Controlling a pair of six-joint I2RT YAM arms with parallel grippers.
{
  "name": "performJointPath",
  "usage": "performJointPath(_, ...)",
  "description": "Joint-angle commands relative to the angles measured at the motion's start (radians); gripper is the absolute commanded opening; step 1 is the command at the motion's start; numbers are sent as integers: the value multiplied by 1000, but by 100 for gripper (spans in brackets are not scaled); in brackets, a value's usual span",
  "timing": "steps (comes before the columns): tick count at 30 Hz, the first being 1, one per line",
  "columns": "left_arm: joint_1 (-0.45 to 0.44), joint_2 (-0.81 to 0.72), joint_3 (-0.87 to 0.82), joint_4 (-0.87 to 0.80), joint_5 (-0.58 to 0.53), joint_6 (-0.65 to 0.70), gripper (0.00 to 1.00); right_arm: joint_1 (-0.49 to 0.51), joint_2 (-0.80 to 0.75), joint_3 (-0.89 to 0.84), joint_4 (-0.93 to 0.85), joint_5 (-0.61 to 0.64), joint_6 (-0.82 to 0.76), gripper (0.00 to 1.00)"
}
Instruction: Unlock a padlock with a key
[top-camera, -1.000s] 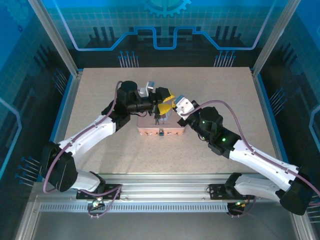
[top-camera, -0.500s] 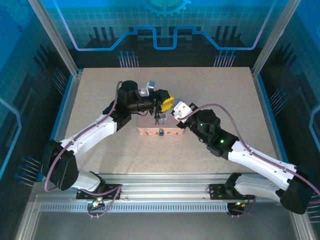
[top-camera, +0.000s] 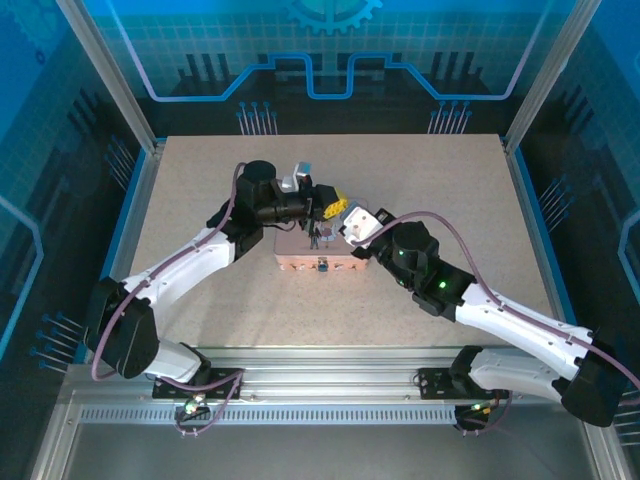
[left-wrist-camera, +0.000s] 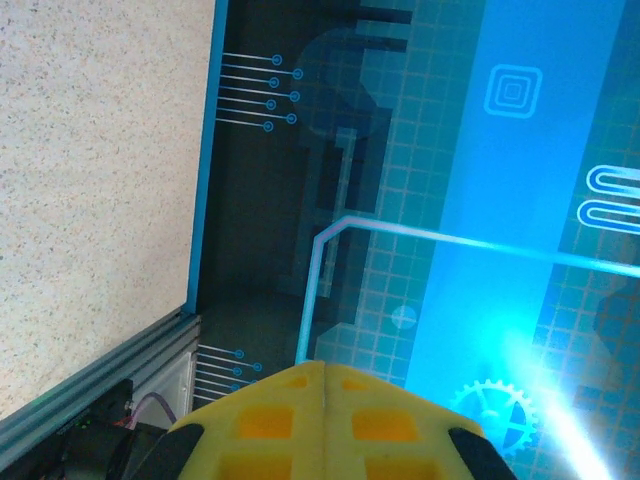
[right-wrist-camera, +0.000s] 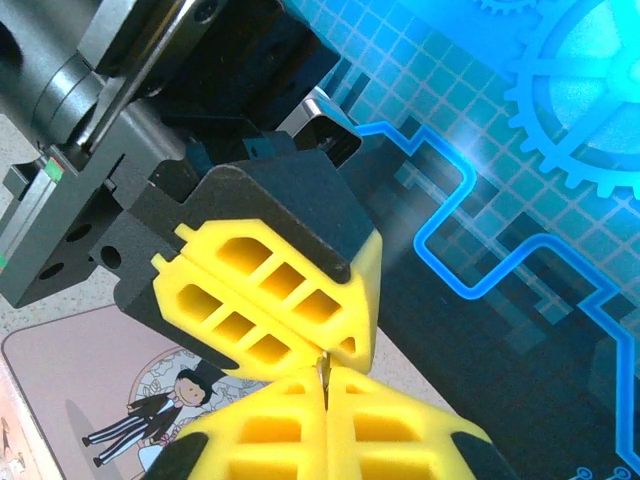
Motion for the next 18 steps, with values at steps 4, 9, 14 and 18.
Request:
performJointPath(4, 15, -10, 41, -57, 15, 79, 0, 15, -4, 1, -24, 19, 51, 28)
performJointPath(9, 28, -13, 112, -258, -38, 268, 0, -23, -28, 29, -141, 9, 192, 47)
performJointPath(14, 33, -10, 208, -441, -132, 464, 0, -96, -74, 43, -275, -34, 434, 69)
performJointPath(18, 33, -10, 251, -523, -207, 583, 0, -194, -100, 52, -382, -140, 644, 99)
